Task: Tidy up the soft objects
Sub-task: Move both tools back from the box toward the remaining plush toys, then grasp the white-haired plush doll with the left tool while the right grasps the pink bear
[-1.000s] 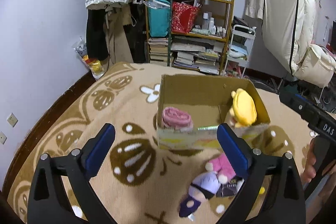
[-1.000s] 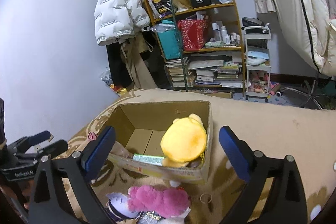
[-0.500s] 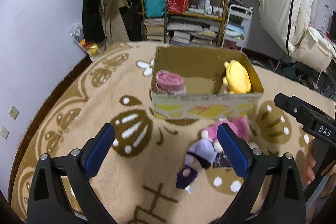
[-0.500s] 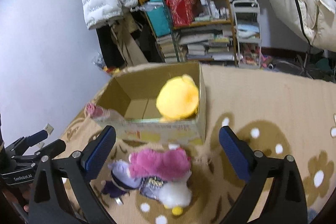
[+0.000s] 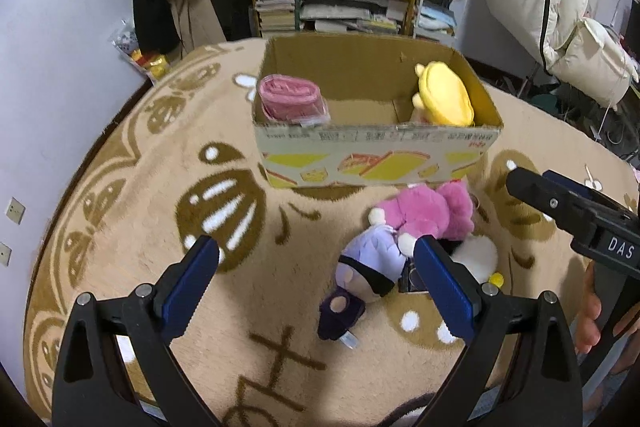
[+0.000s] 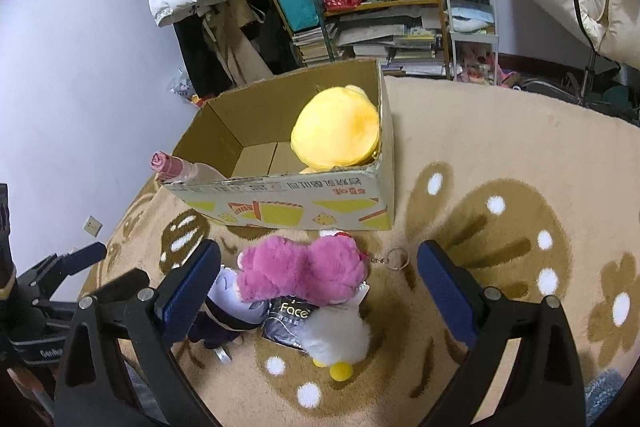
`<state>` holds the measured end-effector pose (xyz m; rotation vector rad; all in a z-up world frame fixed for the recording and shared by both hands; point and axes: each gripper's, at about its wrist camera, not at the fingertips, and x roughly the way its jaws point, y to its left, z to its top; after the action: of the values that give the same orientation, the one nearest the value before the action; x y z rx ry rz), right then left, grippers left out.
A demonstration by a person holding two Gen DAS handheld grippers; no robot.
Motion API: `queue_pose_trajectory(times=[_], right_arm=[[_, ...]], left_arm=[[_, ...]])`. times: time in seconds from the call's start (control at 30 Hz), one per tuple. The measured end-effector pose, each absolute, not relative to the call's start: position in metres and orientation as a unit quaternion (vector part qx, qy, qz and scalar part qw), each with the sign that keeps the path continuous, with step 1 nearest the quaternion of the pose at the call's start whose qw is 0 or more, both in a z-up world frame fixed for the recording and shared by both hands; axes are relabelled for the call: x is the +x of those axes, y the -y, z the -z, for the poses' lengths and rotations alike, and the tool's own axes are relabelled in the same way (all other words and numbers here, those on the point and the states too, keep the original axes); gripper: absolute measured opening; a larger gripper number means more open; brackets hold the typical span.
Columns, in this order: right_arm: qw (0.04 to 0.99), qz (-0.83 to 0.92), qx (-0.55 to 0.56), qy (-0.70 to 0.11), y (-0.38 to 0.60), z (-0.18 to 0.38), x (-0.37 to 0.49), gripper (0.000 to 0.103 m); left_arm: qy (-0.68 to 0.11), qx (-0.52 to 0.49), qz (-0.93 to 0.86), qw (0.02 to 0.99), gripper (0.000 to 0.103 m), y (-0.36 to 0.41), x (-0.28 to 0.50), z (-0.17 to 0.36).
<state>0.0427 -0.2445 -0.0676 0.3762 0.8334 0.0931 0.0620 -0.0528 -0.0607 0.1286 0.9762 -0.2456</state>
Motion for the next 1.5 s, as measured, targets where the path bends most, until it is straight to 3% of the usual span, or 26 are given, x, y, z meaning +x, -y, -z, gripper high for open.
queue_pose_trajectory(times=[0.87, 1.5], right_arm=[[0.861, -0.037, 0.185, -0.472, 0.237, 0.119, 0.095, 0.103], [0.837, -0.05, 0.209, -0.504, 0.233, 0.143, 0.103, 0.102]], left_arm=[[-0.574, 0.129, 0.133, 0.798, 0.097, 0.097, 0.09, 0.142], [-0.625, 0.104, 0.121, 0.764, 0.097, 0.101, 0.107, 0.195]])
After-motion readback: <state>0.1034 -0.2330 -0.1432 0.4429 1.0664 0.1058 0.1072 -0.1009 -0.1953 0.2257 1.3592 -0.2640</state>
